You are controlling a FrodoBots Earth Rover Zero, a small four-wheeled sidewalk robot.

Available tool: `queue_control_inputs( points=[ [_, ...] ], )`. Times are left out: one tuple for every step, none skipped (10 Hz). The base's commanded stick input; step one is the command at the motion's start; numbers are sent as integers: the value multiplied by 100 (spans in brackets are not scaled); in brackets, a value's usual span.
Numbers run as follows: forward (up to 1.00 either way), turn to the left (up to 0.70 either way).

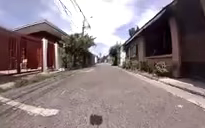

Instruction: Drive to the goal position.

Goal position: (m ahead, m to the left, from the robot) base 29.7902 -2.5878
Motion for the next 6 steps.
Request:
queue_control_inputs(
  points=[
    [70,0],
    [70,0],
    [70,0],
    [70,0],
    [70,0],
    [70,0]
  ],
)
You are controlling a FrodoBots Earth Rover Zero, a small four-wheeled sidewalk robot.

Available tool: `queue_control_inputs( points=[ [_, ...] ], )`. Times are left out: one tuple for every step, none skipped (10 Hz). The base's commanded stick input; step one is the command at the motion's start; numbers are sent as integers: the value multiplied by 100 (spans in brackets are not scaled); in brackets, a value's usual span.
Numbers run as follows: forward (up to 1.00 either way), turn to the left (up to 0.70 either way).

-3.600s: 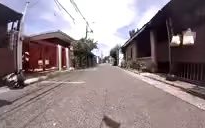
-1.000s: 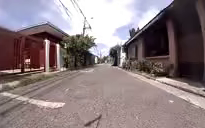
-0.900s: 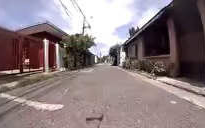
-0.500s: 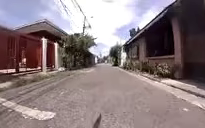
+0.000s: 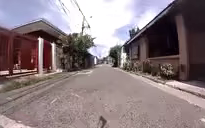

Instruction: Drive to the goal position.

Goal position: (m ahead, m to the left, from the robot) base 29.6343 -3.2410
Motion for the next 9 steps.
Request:
queue_control_inputs(
  points=[
    [70,0],
    [70,0],
    [70,0],
    [70,0],
    [70,0],
    [70,0],
    [70,0],
    [70,0],
    [70,0]
  ],
)
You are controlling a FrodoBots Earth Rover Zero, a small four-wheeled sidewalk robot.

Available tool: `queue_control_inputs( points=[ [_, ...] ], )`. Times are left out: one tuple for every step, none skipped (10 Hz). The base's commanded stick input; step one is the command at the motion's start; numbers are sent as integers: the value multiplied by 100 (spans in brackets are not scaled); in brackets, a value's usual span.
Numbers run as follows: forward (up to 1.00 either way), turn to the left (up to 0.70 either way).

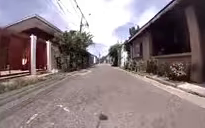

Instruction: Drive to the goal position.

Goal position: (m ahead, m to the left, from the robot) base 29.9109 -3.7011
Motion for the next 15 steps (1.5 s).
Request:
queue_control_inputs(
  points=[
    [70,0],
    [70,0],
    [70,0],
    [70,0],
    [70,0],
    [70,0],
    [70,0],
    [70,0],
    [70,0],
    [70,0],
    [70,0],
    [70,0],
    [70,0],
    [70,0],
    [70,0]
  ],
)
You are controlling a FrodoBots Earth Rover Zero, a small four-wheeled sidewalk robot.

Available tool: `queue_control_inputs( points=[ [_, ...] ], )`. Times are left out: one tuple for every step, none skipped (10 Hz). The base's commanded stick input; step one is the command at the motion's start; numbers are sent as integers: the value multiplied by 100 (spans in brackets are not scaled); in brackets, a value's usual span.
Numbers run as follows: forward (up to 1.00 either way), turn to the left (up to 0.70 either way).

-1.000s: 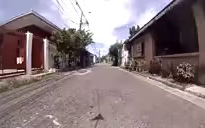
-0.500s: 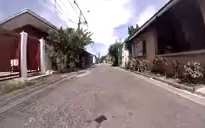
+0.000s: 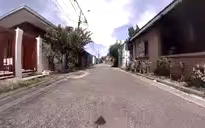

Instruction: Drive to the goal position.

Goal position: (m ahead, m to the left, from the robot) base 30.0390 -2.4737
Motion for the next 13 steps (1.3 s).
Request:
queue_control_inputs(
  points=[
    [70,0],
    [70,0],
    [70,0],
    [70,0],
    [70,0],
    [70,0],
    [70,0],
    [70,0],
    [70,0],
    [70,0],
    [70,0],
    [70,0],
    [70,0]
  ],
)
